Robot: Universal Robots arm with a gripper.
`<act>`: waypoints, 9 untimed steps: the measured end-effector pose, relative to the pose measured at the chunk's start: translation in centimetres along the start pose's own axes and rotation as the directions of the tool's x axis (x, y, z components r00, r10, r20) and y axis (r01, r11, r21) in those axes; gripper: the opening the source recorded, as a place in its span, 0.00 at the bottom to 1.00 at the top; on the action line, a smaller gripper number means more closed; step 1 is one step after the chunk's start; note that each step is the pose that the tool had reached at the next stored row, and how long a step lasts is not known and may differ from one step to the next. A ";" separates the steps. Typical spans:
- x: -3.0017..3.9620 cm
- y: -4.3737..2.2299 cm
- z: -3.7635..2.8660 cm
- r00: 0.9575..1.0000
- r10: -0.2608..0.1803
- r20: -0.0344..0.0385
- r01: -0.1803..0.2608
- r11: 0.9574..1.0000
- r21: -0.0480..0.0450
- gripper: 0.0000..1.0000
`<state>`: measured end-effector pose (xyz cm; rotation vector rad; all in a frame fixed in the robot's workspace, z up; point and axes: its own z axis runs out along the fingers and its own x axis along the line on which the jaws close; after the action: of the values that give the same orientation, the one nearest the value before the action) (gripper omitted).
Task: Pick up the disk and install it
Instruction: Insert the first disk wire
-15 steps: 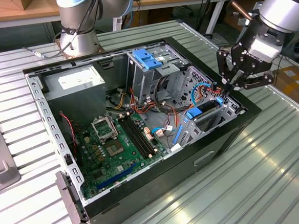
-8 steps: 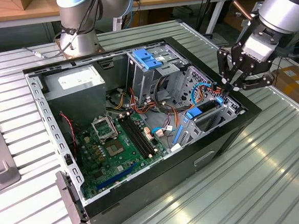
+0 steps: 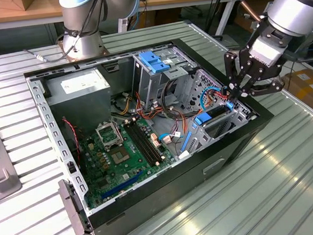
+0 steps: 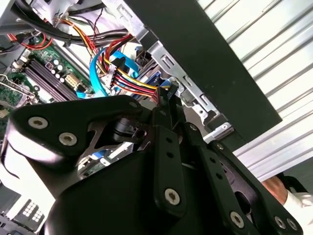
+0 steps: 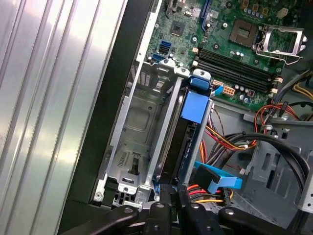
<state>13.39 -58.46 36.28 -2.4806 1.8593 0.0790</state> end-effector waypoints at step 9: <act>-0.14 0.59 0.48 0.999 0.044 -0.015 -0.044 0.999 0.000 0.18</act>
<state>12.77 -58.46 35.81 -2.4479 1.9201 0.0627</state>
